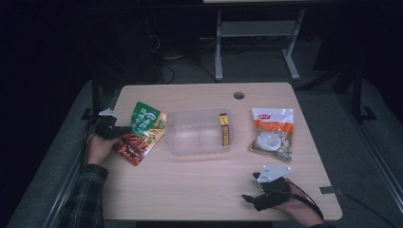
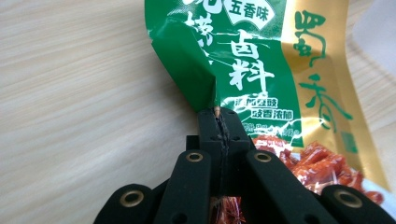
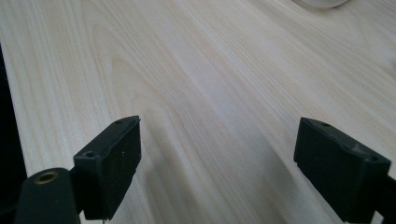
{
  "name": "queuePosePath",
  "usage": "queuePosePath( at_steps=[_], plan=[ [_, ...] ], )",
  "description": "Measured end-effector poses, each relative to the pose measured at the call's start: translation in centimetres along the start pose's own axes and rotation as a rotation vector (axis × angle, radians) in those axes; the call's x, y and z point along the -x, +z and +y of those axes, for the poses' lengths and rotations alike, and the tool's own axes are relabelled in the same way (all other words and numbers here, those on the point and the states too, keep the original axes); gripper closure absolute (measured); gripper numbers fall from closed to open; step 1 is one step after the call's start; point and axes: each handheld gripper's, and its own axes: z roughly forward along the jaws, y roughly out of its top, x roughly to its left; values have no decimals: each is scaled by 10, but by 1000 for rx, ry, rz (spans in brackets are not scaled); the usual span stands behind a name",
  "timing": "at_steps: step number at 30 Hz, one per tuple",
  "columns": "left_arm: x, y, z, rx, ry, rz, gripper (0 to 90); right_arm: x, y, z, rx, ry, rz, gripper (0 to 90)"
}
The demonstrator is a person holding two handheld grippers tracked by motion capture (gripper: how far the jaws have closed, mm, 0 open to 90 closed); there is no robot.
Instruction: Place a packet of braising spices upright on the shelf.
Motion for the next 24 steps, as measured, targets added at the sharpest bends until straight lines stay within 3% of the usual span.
queuePosePath(
  at_steps=[8,14,20,24],
  plan=[
    [-8,-28,-11,17,-17,9,900,1,0,1,3,0,-2,145],
    [-10,-46,-18,31,-33,-10,900,0,0,1,4,-2,-2,145],
    [-5,-63,-25,57,-42,-37,900,0,0,1,4,-5,-2,145],
    [3,-76,-29,72,-22,-42,900,0,0,1,5,-5,-2,145]
  ],
)
